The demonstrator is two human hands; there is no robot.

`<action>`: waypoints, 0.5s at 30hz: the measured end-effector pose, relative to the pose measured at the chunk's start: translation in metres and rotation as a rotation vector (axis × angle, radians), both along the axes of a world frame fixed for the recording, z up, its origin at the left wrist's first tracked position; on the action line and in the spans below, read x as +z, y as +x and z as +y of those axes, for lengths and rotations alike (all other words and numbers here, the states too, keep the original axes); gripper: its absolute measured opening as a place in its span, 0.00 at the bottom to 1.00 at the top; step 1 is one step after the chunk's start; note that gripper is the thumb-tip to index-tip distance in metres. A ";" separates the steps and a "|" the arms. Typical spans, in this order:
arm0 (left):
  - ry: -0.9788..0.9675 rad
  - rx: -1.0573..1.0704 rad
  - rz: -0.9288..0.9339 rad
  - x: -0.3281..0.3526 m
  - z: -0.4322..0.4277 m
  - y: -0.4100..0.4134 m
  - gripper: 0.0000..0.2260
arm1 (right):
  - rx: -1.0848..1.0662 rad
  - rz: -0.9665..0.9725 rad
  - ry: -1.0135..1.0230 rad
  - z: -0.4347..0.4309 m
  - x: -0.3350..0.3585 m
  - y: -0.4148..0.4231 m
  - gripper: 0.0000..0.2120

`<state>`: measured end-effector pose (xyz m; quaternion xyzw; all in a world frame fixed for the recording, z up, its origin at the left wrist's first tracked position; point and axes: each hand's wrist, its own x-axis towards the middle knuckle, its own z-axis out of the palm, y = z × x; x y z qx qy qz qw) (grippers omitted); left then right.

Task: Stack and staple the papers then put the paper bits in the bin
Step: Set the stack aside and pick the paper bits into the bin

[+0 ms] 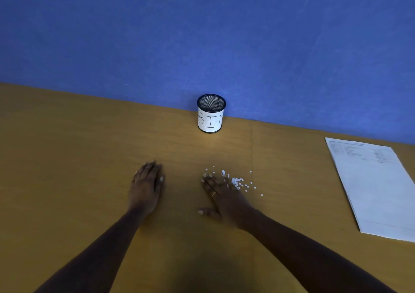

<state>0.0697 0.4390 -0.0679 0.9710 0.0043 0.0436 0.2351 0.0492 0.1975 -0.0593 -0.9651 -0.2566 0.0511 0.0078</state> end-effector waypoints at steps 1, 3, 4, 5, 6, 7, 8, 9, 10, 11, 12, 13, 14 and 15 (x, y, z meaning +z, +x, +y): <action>0.003 0.002 0.000 0.000 -0.001 -0.001 0.24 | -0.008 -0.007 -0.015 -0.006 0.000 -0.001 0.41; 0.012 0.003 -0.007 0.000 -0.003 -0.002 0.20 | -0.022 -0.048 -0.032 -0.015 0.001 -0.003 0.41; 0.013 0.004 -0.012 -0.001 -0.004 -0.002 0.19 | -0.022 -0.051 -0.028 -0.018 0.002 -0.006 0.40; 0.012 0.005 -0.018 -0.001 -0.005 -0.002 0.19 | -0.011 -0.055 -0.018 -0.019 0.003 -0.009 0.40; 0.012 0.009 -0.022 -0.002 -0.006 -0.003 0.19 | 0.015 -0.062 -0.008 -0.018 0.004 -0.014 0.39; 0.015 0.016 -0.022 -0.002 -0.006 -0.003 0.19 | 0.050 -0.064 -0.009 -0.015 0.004 -0.019 0.39; 0.020 0.024 -0.020 -0.003 -0.007 -0.003 0.20 | 0.099 -0.075 -0.011 -0.012 0.004 -0.025 0.38; 0.025 0.031 -0.018 -0.003 -0.008 -0.003 0.20 | 0.162 -0.094 -0.011 -0.008 0.004 -0.030 0.36; 0.029 0.038 -0.016 -0.003 -0.009 -0.003 0.20 | 0.231 -0.117 -0.002 -0.005 0.003 -0.035 0.35; 0.032 0.047 -0.014 -0.003 -0.010 -0.003 0.20 | 0.294 -0.123 0.002 -0.001 0.002 -0.040 0.35; 0.034 0.052 -0.012 -0.003 -0.012 -0.004 0.20 | 0.348 -0.131 0.004 0.002 0.001 -0.043 0.35; 0.035 0.055 -0.012 -0.003 -0.013 -0.004 0.20 | 0.383 -0.130 0.008 0.003 0.001 -0.044 0.35; 0.037 0.059 -0.010 -0.003 -0.014 -0.005 0.20 | 0.398 -0.128 0.014 0.003 0.001 -0.044 0.35; 0.042 0.063 -0.011 -0.004 -0.016 -0.005 0.20 | 0.389 -0.101 -0.001 0.002 0.002 -0.044 0.36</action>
